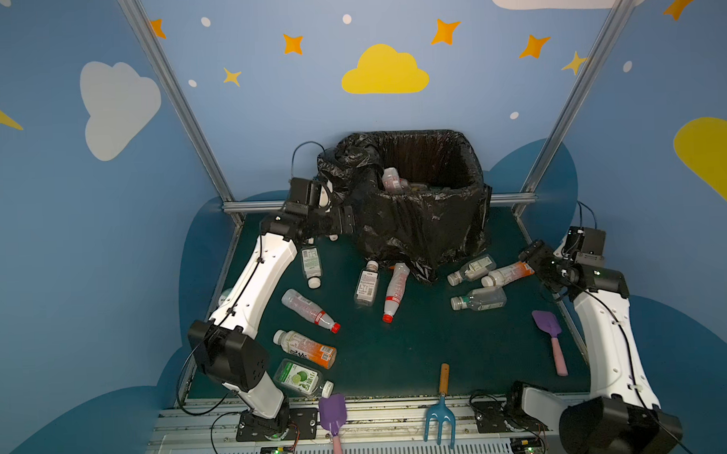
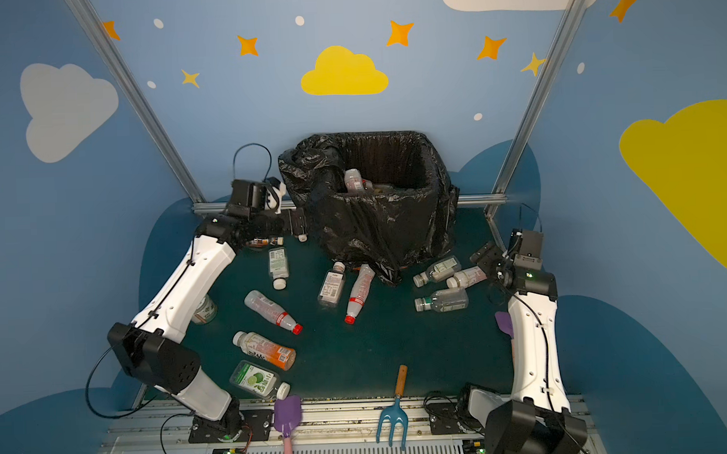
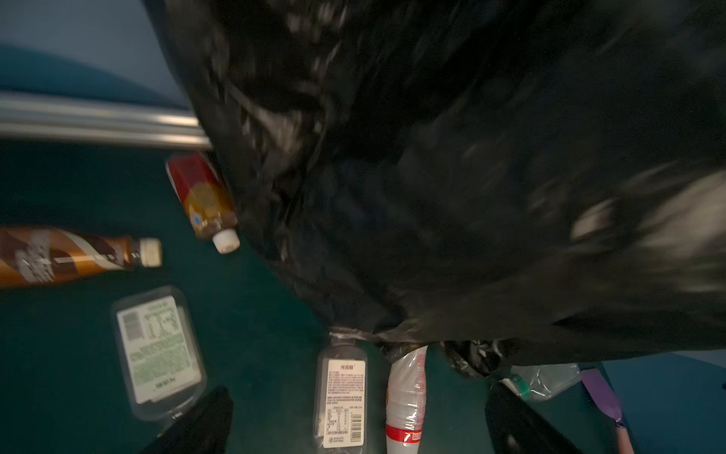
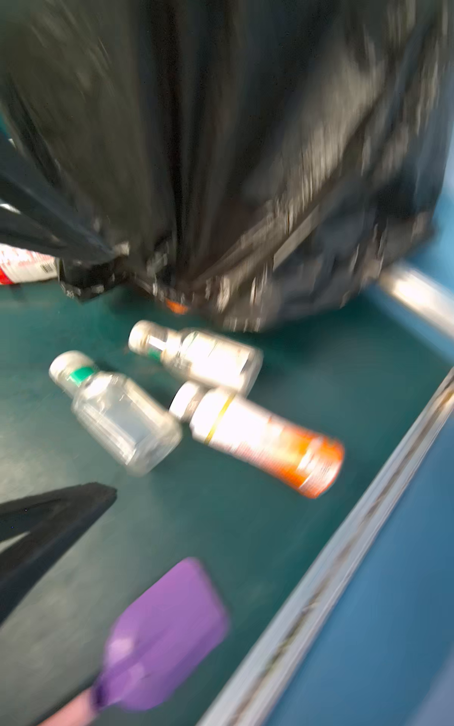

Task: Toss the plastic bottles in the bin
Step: 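Withdraw the left gripper to the pile while the right lowers to the orange-label bottle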

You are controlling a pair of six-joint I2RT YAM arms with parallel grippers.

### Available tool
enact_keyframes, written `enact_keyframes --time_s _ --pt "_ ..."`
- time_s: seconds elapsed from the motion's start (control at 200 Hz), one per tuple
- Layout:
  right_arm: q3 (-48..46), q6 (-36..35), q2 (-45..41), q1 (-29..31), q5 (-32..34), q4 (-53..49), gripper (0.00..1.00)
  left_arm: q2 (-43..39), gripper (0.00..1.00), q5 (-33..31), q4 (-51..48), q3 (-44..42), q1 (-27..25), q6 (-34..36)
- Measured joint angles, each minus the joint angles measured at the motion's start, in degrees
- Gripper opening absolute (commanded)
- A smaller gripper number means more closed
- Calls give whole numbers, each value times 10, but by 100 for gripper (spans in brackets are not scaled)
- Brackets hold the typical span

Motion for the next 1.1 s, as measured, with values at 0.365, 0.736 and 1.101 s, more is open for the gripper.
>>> enact_keyframes --time_s 0.365,0.736,1.101 --pt "-41 37 123 -69 -70 35 88 -36 100 24 87 -216 -14 -98" --pt "24 80 284 -72 -75 89 87 -37 100 7 92 -216 -16 -101" --pt "94 118 384 -53 -53 114 87 -35 100 2 77 -176 -11 -95"
